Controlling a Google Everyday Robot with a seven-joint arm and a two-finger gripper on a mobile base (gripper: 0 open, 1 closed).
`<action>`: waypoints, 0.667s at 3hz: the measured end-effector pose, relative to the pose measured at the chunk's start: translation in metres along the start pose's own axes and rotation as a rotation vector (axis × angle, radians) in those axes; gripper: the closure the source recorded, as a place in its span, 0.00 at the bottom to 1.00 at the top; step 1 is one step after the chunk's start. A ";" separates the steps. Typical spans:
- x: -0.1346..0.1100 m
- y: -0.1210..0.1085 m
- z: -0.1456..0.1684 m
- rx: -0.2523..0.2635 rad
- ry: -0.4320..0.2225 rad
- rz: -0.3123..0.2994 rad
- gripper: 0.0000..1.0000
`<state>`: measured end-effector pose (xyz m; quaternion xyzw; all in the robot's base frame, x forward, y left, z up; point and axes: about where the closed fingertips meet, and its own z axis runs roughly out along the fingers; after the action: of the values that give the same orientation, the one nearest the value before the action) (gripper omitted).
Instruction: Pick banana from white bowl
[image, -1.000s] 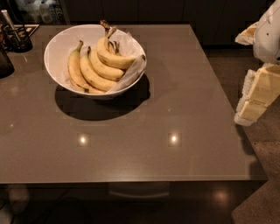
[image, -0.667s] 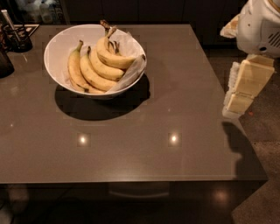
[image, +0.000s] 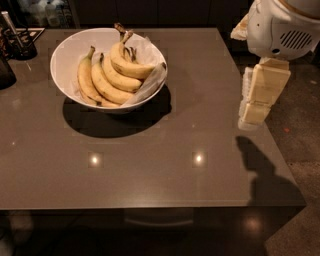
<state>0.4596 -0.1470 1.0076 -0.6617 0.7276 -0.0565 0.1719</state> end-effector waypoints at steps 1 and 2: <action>-0.020 -0.009 0.005 -0.005 -0.049 0.006 0.00; -0.052 -0.032 0.018 -0.017 -0.030 0.037 0.00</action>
Offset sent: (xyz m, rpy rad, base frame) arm 0.0931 0.0909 -0.0033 -0.0437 0.0567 -0.1799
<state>0.4987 -0.0971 1.0100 -0.6501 0.7377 -0.0375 0.1782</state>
